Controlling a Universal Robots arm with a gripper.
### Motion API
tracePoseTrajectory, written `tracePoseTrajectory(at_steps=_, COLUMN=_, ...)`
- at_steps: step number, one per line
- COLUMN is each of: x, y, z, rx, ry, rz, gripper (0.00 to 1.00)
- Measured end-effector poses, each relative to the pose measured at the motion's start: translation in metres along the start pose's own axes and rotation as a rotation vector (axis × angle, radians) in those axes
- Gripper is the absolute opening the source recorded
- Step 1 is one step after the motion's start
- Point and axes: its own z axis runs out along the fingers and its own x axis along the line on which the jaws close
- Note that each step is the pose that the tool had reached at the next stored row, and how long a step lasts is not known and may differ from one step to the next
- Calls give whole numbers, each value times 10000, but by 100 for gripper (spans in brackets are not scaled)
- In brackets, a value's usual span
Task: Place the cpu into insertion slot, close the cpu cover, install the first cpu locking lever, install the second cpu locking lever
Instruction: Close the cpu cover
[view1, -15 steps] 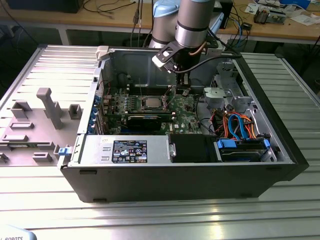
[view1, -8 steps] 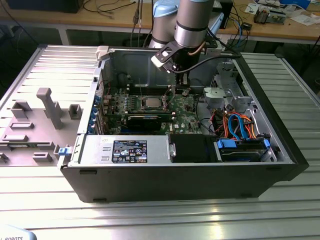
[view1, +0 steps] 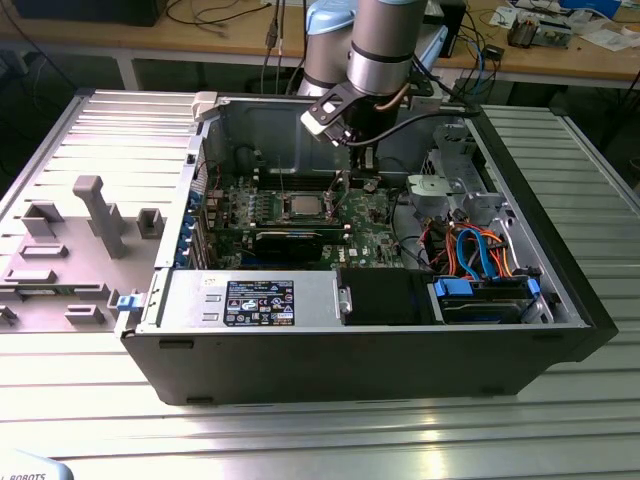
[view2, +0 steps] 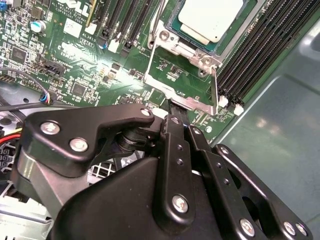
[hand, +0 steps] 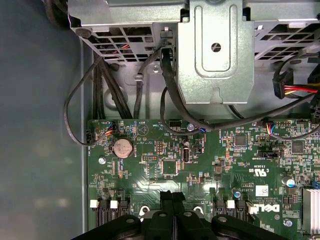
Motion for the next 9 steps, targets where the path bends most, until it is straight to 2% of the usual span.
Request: tracePoseTrajectory(at_steps=9, x=0, y=-21, z=0, rx=1, ry=0, rz=0, gripper=11)
